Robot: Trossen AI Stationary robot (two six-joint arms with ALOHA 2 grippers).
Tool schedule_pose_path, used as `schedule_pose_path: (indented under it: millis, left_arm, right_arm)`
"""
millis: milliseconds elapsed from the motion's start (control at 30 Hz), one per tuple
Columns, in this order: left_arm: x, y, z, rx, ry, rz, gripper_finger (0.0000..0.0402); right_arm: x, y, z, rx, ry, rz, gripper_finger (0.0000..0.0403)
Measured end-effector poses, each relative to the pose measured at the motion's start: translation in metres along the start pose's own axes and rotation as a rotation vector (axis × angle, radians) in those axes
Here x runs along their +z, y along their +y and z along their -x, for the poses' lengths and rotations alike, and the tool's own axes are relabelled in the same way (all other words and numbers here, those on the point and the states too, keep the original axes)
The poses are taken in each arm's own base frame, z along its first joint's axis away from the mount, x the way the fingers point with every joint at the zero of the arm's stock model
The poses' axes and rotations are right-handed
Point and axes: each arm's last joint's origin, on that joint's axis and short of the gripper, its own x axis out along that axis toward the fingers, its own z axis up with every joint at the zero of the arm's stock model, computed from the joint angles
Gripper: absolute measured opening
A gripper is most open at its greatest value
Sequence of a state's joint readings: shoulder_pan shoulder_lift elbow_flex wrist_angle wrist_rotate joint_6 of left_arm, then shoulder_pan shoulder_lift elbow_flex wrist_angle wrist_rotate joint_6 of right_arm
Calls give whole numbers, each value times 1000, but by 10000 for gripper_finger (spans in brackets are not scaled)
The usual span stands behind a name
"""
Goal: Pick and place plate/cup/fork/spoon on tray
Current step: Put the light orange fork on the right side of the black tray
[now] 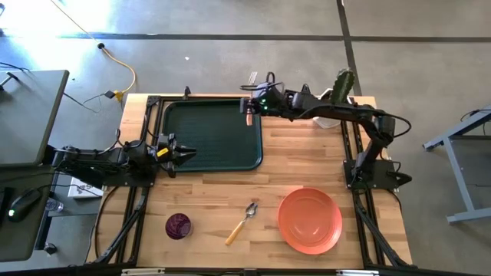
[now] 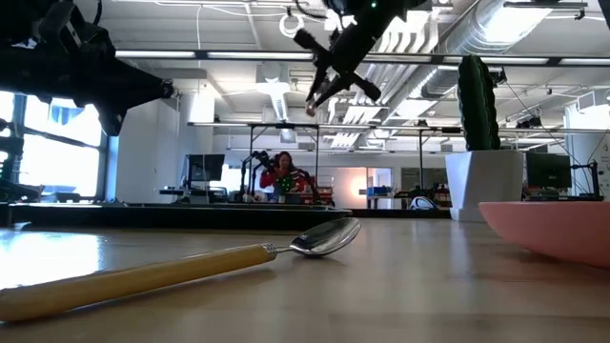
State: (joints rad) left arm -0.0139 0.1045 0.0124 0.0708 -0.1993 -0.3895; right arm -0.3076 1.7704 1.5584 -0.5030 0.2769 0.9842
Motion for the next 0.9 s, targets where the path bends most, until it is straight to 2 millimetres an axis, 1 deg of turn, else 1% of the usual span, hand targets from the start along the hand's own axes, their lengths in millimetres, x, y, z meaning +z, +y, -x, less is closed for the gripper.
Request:
schedule_pose_path:
  millis: [267,467,733,900]
  left_arm:
    - [-1,0,0,4,12,-3,71]
    - [-2,1,0,10,25,-4,71]
    - [-3,1,0,9,29,-5,71]
    - [-3,1,0,7,30,-5,71]
  right_arm:
    - [-32,-14,-54,-93,180,-34,30]
    - [-54,-27,-86,-153,291,-45,30]
    - [-70,-38,-107,-207,361,-62,30]
    - [-77,-44,-117,-234,390,-70,30]
